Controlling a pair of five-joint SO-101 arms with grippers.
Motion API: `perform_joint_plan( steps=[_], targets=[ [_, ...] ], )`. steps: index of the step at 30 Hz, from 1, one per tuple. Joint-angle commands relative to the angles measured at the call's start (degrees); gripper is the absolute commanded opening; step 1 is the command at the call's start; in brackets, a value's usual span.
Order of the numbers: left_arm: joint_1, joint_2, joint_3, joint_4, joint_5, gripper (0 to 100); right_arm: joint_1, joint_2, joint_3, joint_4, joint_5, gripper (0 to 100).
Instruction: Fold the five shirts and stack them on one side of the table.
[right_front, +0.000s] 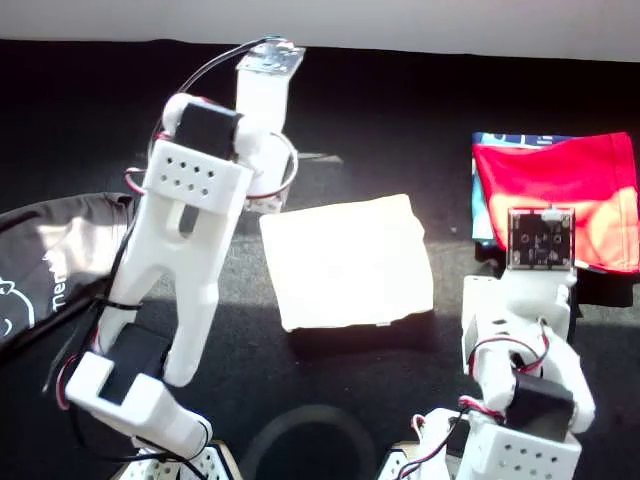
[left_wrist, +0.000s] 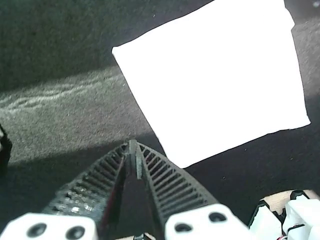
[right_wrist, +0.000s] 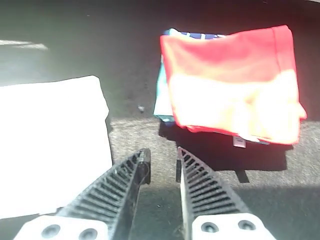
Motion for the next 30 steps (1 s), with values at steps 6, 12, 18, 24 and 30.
perform_joint_plan(
  steps=[6,12,18,24,30],
  targets=[
    [-13.2,-16.6,26.4,-5.8,-8.1,1,-14.2,31.3,-16.0,0.4,-7.9,9.9],
    [-21.5,-23.5,42.2,-13.6,-12.4,1,-16.1,50.2,-22.7,-2.8,-11.2,21.1],
    [-23.5,-28.6,51.7,-19.4,-15.8,1,-16.3,66.8,-30.5,-2.5,-11.3,23.1],
    [-23.5,-30.4,55.8,-23.8,-15.9,1,-17.1,73.8,-36.4,-2.4,-13.5,24.2],
    [-23.5,-30.3,56.3,-25.1,-17.3,1,-21.2,74.3,-37.1,-2.9,-14.9,26.9]
  ],
)
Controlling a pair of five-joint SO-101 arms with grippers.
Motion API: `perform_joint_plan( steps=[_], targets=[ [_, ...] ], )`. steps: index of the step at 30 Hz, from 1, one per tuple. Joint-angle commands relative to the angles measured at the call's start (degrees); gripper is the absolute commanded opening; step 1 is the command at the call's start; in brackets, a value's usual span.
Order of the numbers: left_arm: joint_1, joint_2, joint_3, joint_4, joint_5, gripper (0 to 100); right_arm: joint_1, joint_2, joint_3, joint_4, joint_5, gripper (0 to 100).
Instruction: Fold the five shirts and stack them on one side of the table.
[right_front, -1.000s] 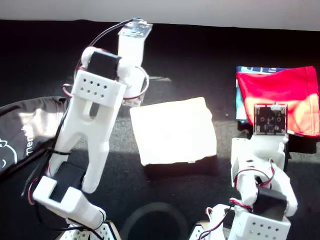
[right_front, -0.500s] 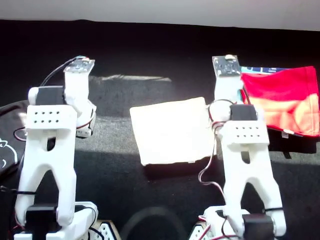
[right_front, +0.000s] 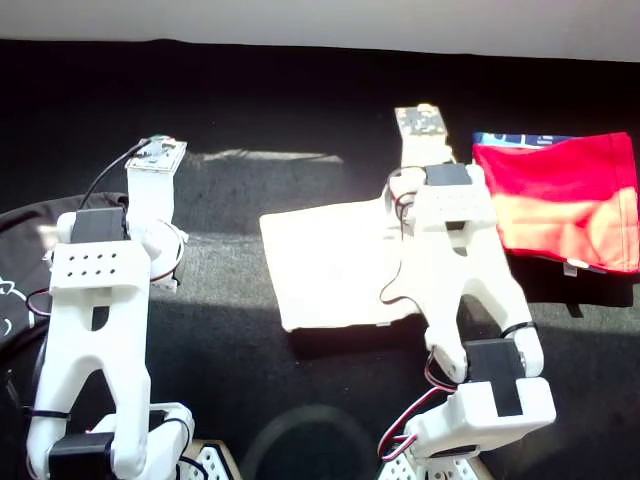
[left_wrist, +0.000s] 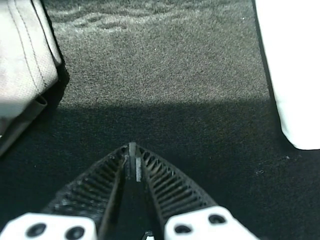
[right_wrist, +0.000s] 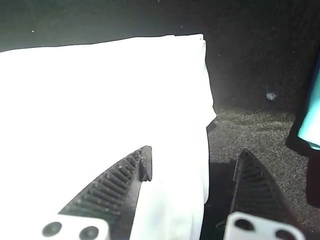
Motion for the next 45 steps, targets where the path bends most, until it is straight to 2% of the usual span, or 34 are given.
perform_joint_plan(
  steps=[1,7,24,26,28,32,36,38,45],
  targets=[
    [-0.4,-1.6,-0.3,-0.6,-0.5,1,-1.6,0.1,-2.3,-0.7,-1.1,26.9],
    [-0.4,-1.6,-0.2,-0.6,-0.5,1,-0.7,0.8,-2.2,-0.7,-1.1,26.9],
    [-0.4,-1.8,-0.2,-0.2,-0.5,1,1.2,20.4,-3.7,-4.6,-2.3,26.5],
    [-0.4,-1.8,-0.2,-0.2,-0.5,1,1.2,21.6,-3.7,-4.4,-2.3,20.0],
    [-0.4,-1.8,-0.2,-0.3,-0.5,1,1.3,22.0,-3.6,-4.4,-2.2,2.6],
    [-0.4,-1.8,-0.2,-0.3,-0.5,1,1.6,21.8,-3.6,-4.2,-2.2,0.5],
    [-0.4,-1.8,-0.2,-0.2,-0.5,1,2.9,17.8,-5.4,-1.1,-1.7,0.6],
    [-0.4,-1.8,-0.2,-0.2,-0.5,1,3.7,13.1,-7.1,1.8,0.9,0.6],
    [-0.4,-1.6,-0.2,-0.6,-0.5,1,8.3,-3.1,-22.2,18.2,9.3,0.6]
  ],
)
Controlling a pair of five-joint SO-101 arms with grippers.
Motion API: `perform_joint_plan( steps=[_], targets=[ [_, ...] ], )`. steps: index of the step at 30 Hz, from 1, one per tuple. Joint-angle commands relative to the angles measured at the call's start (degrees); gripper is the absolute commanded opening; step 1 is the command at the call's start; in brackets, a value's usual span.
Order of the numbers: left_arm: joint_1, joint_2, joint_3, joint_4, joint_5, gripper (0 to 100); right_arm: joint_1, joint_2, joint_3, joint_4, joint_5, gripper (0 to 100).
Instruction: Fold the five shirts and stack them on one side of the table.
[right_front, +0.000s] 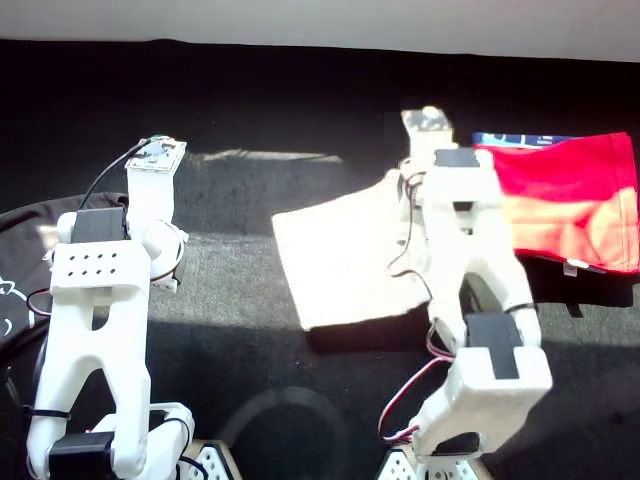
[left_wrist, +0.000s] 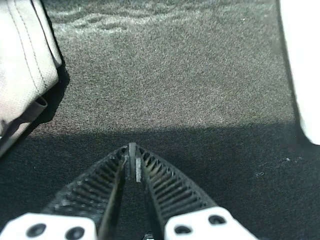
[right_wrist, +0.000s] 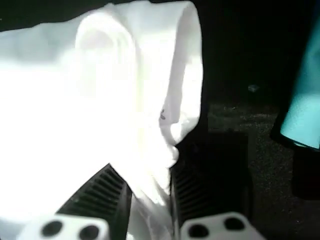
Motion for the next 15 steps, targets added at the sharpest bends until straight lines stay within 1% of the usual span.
perform_joint_plan(
  steps=[1,5,8,11,15],
  targets=[
    [-0.3,-1.6,-0.2,-0.5,-0.5,1,3.1,-9.1,-11.7,8.7,5.0,0.6],
    [-0.3,-1.6,-0.2,-0.5,-0.5,1,4.9,-10.4,-26.2,17.6,10.5,0.6],
    [-0.3,-1.6,-0.2,-0.5,-0.5,1,7.3,-10.3,-35.7,20.9,13.7,0.6],
    [-0.3,-1.6,-0.2,-0.5,-0.5,1,11.0,-10.3,-40.7,21.1,16.7,0.6],
    [-0.3,-1.6,-0.2,-0.5,-0.5,1,15.7,-10.3,-41.7,21.0,20.6,0.6]
  ],
)
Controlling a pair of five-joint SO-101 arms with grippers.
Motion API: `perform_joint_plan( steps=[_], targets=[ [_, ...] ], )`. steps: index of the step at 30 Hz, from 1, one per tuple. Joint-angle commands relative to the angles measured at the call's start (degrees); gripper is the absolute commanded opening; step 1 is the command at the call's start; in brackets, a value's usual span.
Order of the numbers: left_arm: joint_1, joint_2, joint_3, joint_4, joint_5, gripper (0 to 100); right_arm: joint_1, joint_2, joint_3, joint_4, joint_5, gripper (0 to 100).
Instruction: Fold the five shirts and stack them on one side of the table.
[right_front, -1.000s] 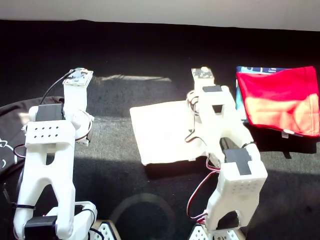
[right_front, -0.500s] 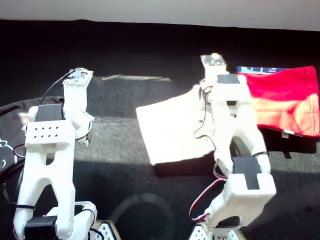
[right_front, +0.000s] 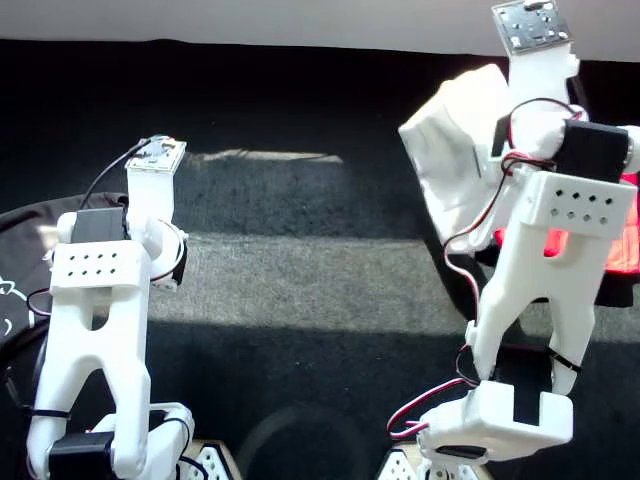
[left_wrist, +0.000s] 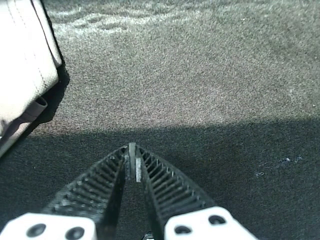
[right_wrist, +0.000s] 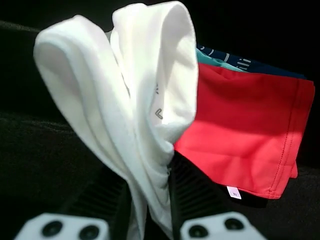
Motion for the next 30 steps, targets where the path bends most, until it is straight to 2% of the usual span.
perform_joint_plan(
  steps=[1,5,10,13,18,30],
  targets=[
    [-0.3,-1.6,-0.2,-0.5,-0.5,1,4.4,-3.2,-3.0,0.0,3.1,0.6],
    [-0.3,-1.6,-0.2,-0.5,-0.5,1,10.5,-1.9,-2.9,-2.9,5.5,0.6],
    [-0.3,-1.6,-0.1,-0.2,-0.5,1,16.4,7.0,-3.3,-4.5,8.8,0.6],
    [-0.3,-1.5,-0.1,-0.1,-0.5,1,17.5,14.8,-3.5,-6.2,9.1,0.6],
    [-0.3,-1.5,0.0,-0.1,-0.5,1,19.6,24.7,-3.6,-16.9,9.0,0.6],
    [-0.3,-1.5,0.0,-0.3,-0.5,1,25.5,28.4,-3.1,-31.6,9.2,0.6]
  ],
)
